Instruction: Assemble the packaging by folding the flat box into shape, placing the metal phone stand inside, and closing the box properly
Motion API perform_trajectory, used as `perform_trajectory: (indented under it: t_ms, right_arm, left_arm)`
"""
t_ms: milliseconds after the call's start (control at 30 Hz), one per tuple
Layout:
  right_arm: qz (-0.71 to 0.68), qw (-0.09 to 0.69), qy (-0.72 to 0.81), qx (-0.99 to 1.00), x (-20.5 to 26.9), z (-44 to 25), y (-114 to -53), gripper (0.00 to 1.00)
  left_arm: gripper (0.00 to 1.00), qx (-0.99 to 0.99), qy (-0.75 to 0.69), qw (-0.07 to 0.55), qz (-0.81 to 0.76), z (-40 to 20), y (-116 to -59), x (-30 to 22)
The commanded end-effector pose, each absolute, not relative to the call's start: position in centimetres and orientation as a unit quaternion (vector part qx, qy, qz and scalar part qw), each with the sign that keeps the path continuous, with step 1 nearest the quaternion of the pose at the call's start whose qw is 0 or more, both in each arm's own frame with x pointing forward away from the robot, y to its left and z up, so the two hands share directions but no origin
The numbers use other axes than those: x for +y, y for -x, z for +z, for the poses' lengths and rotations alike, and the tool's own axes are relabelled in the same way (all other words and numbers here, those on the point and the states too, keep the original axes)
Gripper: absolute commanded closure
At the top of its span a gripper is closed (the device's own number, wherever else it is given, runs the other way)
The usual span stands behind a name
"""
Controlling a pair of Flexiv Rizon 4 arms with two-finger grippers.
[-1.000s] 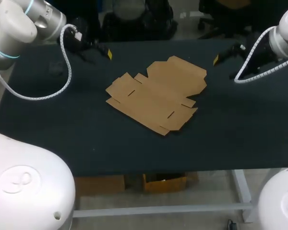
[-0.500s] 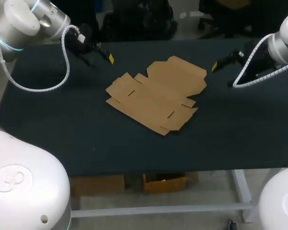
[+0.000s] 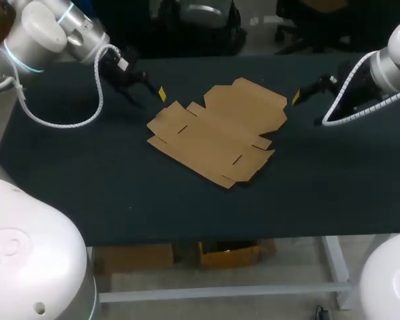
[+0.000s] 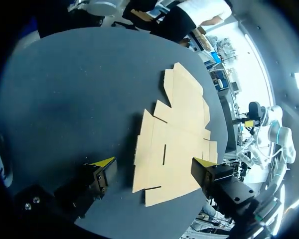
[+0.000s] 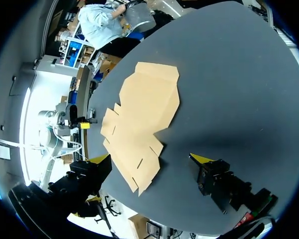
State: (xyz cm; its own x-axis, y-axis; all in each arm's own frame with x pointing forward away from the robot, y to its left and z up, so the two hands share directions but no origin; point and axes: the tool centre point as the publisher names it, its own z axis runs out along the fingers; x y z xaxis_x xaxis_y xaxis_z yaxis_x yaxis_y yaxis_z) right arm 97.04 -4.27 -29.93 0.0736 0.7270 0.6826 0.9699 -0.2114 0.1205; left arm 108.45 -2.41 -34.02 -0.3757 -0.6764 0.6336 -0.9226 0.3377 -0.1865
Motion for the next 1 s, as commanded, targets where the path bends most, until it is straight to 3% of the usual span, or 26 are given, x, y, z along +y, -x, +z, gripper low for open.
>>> perform_trajectory:
  t_ms: [33,300,733,833,1000]
  right_arm:
    - [-0.324,0.193,0.707,-0.598,-4.3,-29.9,-96.8,0.00]
    - [-0.326,0.200,0.705,-0.598,-3.9,-30.2,-96.3,0.00]
    - [-0.330,0.217,0.711,-0.581,-3.5,-31.2,-95.1,0.00]
    - [-0.326,0.221,0.708,-0.586,-3.3,-31.0,-94.8,0.00]
    - [-0.312,0.218,0.692,-0.613,-3.4,-30.6,-94.1,0.00]
  left_arm:
    - [0.00,-0.798,-0.492,0.259,0.233,-35.1,-109.0,-2.7]
    - [0.00,-0.818,-0.471,0.248,0.219,-36.1,-108.6,-2.9]
    - [0.22,-0.831,-0.458,0.237,0.210,-37.4,-108.4,-2.9]
    - [0.38,-0.830,-0.459,0.236,0.210,-37.6,-108.5,-2.9]
    - [0.40,-0.832,-0.456,0.234,0.213,-37.9,-108.5,-3.0]
